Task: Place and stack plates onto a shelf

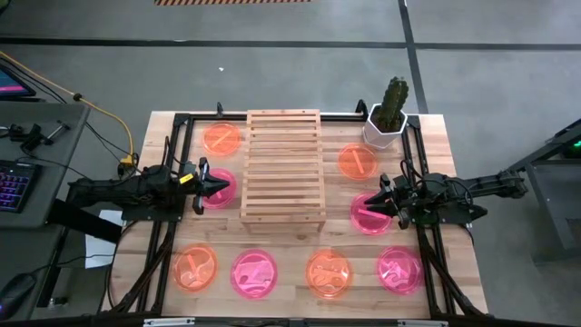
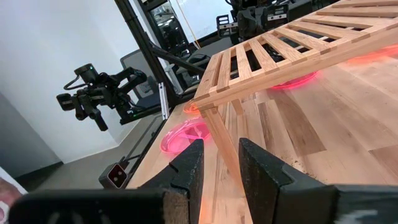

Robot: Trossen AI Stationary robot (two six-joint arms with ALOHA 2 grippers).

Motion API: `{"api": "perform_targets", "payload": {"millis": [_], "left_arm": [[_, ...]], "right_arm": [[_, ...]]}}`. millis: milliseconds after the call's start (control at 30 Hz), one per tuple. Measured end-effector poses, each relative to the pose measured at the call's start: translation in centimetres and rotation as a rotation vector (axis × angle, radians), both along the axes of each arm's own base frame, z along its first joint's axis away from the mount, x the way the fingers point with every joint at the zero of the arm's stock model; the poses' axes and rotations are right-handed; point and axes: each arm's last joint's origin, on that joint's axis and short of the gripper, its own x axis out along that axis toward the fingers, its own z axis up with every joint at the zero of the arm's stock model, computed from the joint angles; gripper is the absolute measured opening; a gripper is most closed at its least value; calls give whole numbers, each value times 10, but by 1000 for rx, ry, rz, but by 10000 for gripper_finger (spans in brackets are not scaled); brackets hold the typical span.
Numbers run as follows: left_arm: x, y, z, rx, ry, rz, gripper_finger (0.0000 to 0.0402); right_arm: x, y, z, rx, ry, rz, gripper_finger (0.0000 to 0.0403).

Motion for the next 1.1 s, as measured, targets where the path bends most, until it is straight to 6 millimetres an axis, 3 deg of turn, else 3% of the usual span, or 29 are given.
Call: {"api": "perform_targets", "payload": {"millis": [200,567,833,967,1100], "left_arm": [[0,0,0,0,0,0,0],[0,0,0,0,1,0,0],[0,0,0,0,1,0,0],[0,0,0,0,0,0,0],[0,0,0,0,1,0,0]], "right_arm": [[0,0,0,-130,-28,-3,83],[0,-1,1,-18,-18,-31,83],[-2,-7,25,472,-212,-177,83],[-5,-13,34,595,-341,-351,83],[-4,-14,53,536,-338,-383,83]]}}
